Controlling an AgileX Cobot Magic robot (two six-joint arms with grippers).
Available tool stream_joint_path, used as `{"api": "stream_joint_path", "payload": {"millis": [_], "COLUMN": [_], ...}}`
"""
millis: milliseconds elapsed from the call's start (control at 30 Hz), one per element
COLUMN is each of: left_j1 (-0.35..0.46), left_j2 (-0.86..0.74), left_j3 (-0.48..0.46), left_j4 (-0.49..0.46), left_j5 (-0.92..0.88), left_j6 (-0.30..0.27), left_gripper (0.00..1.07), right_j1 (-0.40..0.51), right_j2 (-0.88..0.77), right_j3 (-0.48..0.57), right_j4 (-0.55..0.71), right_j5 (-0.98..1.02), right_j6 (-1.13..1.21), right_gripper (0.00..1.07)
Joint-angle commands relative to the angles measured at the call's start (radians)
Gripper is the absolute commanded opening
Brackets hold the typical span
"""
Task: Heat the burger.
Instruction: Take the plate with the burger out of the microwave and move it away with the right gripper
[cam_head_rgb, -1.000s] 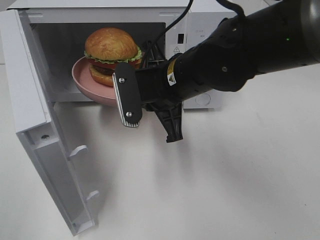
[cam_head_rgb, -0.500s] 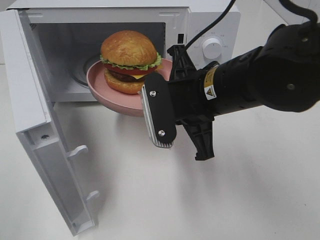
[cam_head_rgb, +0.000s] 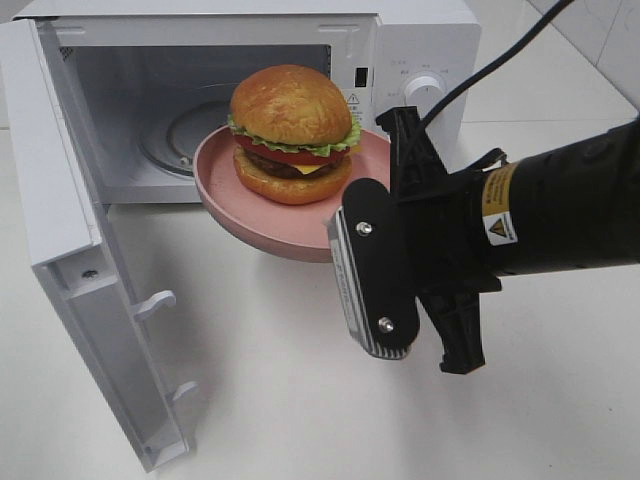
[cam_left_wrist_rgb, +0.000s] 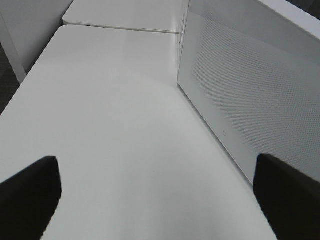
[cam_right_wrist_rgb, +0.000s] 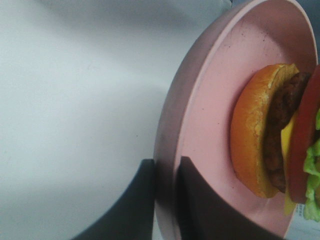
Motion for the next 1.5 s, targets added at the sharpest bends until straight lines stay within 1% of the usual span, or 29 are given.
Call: {"api": "stream_joint_path", "payload": {"millis": [33,67,167,233,333,367,567,700,800,867,967,1033,1067,1133,1167,1200,1233,1300,1500], "left_j1": [0.001,0.001,0.001,0.001,0.001,0.001,0.001,0.001,0.001,0.001,0.001,0.001,0.001,0.001,0.001,0.001,0.001,0.001,0.001], "left_j2": [-0.019,-0.019,-0.019,-0.019,-0.019,-0.019,-0.019,-0.019,-0.019,-0.019,-0.019,-0.019,-0.019,-0.019,-0.019,-0.019,-0.019,-0.019,-0.019], "left_j3": [0.004,0.004,0.004,0.004,0.004,0.004,0.004,0.004,0.004,0.004,0.004,0.004,0.004,0.004,0.004,0.004,0.004,0.004,0.004], "left_j4": [0.000,0.000,0.000,0.000,0.000,0.000,0.000,0.000,0.000,0.000,0.000,0.000,0.000,0.000,0.000,0.000,0.000,0.000,0.000], "left_j5": [-0.007,-0.007,-0.007,-0.007,-0.007,-0.007,-0.007,-0.007,-0.007,-0.007,-0.007,-0.007,-0.007,-0.007,-0.007,-0.007,-0.007,-0.007,-0.007], "left_j6": [-0.002,-0.002,-0.002,-0.002,-0.002,-0.002,-0.002,-0.002,-0.002,-0.002,-0.002,-0.002,-0.002,-0.002,-0.002,-0.002,-0.002,-0.002,-0.002], "left_gripper": [1.00,1.00,1.00,1.00,1.00,1.00,1.00,1.00,1.00,1.00,1.00,1.00,1.00,1.00,1.00,1.00,1.00,1.00,1.00], "right_j1": [-0.001,-0.001,-0.001,-0.001,-0.001,-0.001,-0.001,-0.001,-0.001,-0.001,-0.001,-0.001,-0.001,-0.001,-0.001,-0.001,-0.001,-0.001,-0.001], "right_j2": [-0.052,-0.085,-0.102,-0.167,-0.205,-0.240,-0.331,-0.419,-0.451,-0.500,-0.532,-0.570,-0.570,-0.606,-0.606,-0.624,-0.624,-0.637,-0.636], "right_j3": [0.017,0.040,0.053,0.105,0.130,0.155,0.204,0.230,0.234,0.245,0.249,0.251,0.251,0.251,0.251,0.251,0.251,0.251,0.251], "right_j4": [-0.015,-0.015,-0.015,-0.015,-0.015,-0.015,-0.021,-0.073,-0.098,-0.149,-0.178,-0.242,-0.242,-0.312,-0.312,-0.351,-0.351,-0.398,-0.429], "right_j5": [-0.051,-0.047,-0.039,-0.007,0.015,0.027,0.091,0.174,0.213,0.267,0.313,0.398,0.398,0.469,0.469,0.503,0.503,0.547,0.602], "right_j6": [0.001,0.001,0.001,0.004,0.006,0.009,0.034,0.104,0.137,0.204,0.251,0.337,0.337,0.435,0.435,0.505,0.505,0.582,0.658], "right_gripper": [0.00,0.00,0.00,0.00,0.00,0.00,0.00,0.00,0.00,0.00,0.00,0.00,0.00,0.00,0.00,0.00,0.00,0.00,0.00]}}
